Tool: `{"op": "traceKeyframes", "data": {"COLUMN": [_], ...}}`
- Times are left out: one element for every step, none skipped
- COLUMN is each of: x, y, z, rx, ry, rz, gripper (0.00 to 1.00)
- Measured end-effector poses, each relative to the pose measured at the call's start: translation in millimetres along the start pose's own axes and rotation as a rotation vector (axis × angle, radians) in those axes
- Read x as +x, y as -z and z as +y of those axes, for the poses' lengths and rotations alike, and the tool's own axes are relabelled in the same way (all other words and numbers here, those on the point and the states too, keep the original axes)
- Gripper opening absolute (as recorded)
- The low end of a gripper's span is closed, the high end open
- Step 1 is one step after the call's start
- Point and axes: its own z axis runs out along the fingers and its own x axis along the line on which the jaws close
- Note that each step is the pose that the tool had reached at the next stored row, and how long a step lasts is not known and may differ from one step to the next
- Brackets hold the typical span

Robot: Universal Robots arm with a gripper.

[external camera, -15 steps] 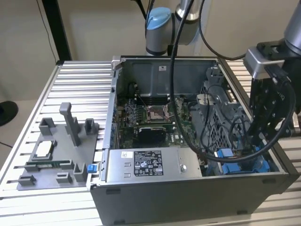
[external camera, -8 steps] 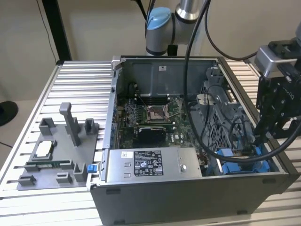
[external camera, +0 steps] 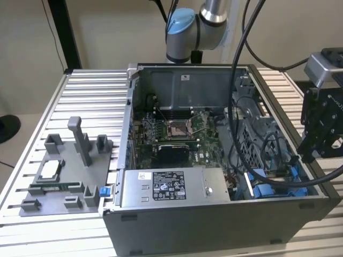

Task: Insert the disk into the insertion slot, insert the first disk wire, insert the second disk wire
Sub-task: 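Insert the first disk wire, then insert the second disk wire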

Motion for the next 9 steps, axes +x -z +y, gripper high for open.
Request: {"op": "traceKeyframes", "data": {"x": [0.1, 0.5, 0.8, 0.9, 0.9, 1.0, 1.1, 1.5, 1.9], "y": [-0.2, -0.4, -0.5, -0.5, -0.6, -0.6, -0.7, -1.0, -1.4], "z": [-0.5, -0.9, -1.1, -1.5, -1.6, -1.6, -1.6, -1.6, -1.7], "rx": [-0.0076, -0.0206, -0.0330, -0.0473, -0.0573, -0.0629, -0.0650, -0.0658, -0.0664], "ry": [0.000, -0.001, -0.001, -0.001, -0.002, -0.002, -0.001, -0.001, -0.002], "rz": [-0.0009, -0.0008, -0.0006, -0.0008, -0.0025, -0.0077, -0.0160, -0.0283, -0.0389], "gripper": [1.00, 1.00, 1.00, 1.00, 1.00, 1.00, 1.00, 1.00, 1.00]}}
